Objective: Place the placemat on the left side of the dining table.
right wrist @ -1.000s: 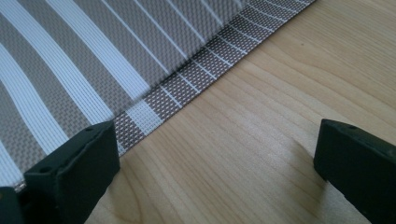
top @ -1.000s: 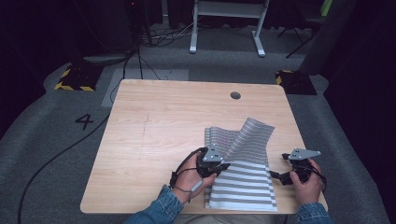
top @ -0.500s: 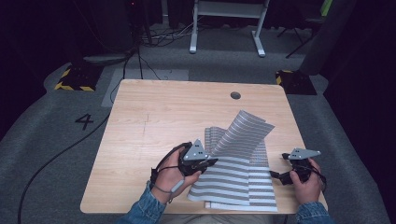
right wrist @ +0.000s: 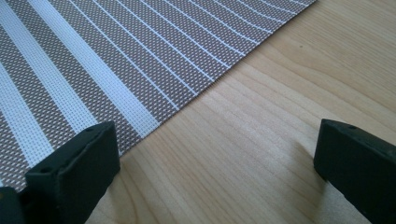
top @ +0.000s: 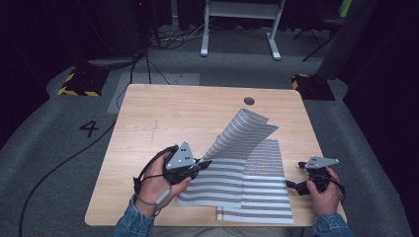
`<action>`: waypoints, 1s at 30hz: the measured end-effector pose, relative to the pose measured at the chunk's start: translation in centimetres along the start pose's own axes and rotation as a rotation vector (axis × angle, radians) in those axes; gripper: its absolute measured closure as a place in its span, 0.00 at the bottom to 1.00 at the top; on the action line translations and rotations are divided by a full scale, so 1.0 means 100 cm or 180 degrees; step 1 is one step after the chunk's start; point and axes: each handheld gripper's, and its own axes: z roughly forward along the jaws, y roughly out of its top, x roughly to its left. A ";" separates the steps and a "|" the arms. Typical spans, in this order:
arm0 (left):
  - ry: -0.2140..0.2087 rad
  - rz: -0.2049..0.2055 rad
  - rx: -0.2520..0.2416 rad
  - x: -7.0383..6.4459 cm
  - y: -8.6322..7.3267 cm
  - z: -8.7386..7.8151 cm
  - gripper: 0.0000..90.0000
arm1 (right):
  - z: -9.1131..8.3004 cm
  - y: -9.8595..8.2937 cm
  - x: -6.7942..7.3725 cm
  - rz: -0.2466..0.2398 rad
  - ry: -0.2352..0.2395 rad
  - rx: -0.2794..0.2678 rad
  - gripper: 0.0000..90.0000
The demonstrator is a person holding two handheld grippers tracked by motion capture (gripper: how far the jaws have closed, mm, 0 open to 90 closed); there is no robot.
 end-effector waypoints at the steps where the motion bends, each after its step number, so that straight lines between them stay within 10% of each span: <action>1: 0.0013 -0.0011 -0.0015 0.001 0.000 -0.003 0.98 | 0.000 0.000 -0.001 -0.0020 0.0002 0.0008 0.00; 17: 0.0104 -0.0261 -0.0069 0.021 -0.016 -0.051 0.98 | 0.002 0.003 -0.002 0.0002 0.0007 0.0014 0.00; 30: 0.0183 -0.0793 0.0262 0.073 -0.056 -0.034 0.98 | 0.002 0.003 -0.002 0.0001 -0.0003 0.0018 0.00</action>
